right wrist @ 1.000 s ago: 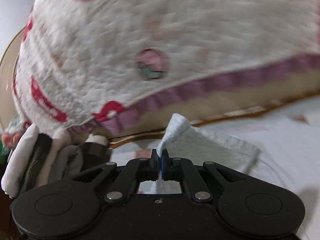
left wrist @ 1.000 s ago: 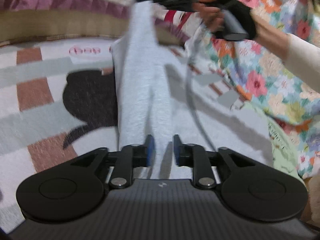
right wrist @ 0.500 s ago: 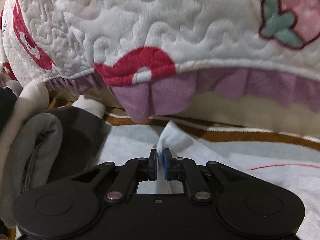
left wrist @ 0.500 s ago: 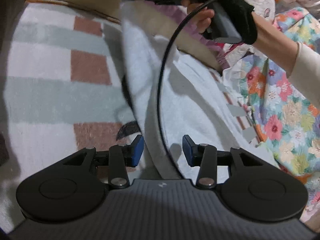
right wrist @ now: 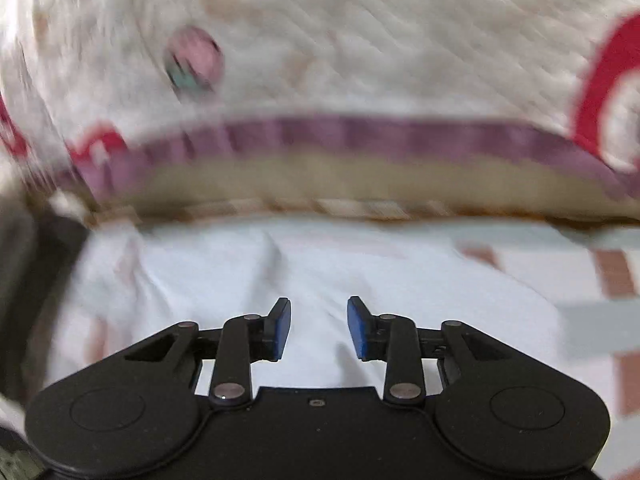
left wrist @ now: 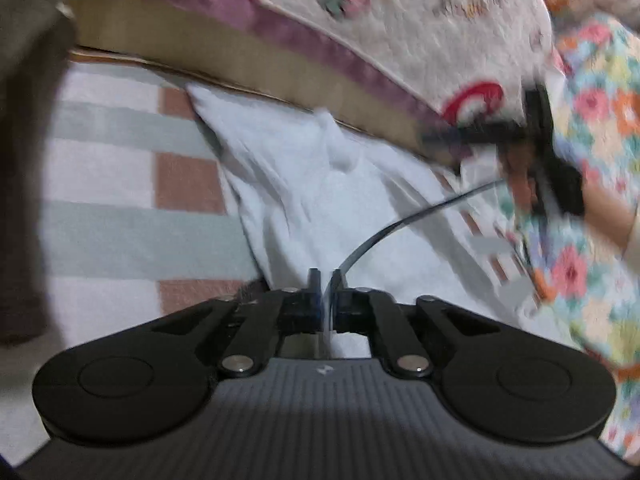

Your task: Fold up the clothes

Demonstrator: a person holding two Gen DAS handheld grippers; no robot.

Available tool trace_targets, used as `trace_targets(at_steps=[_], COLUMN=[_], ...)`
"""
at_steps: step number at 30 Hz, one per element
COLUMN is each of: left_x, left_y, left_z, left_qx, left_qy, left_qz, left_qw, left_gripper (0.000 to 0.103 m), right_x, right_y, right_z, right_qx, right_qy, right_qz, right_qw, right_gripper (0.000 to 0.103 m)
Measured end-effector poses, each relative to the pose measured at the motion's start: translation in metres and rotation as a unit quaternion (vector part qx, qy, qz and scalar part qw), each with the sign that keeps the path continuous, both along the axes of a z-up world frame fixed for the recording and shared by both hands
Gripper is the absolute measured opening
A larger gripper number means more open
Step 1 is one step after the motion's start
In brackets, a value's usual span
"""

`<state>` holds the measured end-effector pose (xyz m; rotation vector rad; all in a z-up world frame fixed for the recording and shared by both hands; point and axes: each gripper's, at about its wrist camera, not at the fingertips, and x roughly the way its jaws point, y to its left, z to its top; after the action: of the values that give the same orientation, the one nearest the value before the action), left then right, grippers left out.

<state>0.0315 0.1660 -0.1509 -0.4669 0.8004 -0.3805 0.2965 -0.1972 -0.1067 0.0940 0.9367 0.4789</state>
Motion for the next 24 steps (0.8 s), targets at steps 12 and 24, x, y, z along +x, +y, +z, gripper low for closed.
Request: trace_targets(at_steps=[12, 24], left_x=[-0.074, -0.113], left_y=[-0.049, -0.064], left_z=[0.017, 0.064], left_qx=[-0.01, 0.048], left_qy=[0.05, -0.003], left_qz=[-0.115, -0.162], left_qw=[0.9921, 0.9856], left_gripper=[0.056, 0.074], right_x=[-0.035, -0.032], right_y=[-0.095, -0.2], right_z=[-0.006, -0.024], right_qx=[0.033, 0.052], right_qy=[0.001, -0.038], right_qz=[-0.075, -0.186], right_qw=[0.997, 0.98], right_gripper=[0.038, 0.042])
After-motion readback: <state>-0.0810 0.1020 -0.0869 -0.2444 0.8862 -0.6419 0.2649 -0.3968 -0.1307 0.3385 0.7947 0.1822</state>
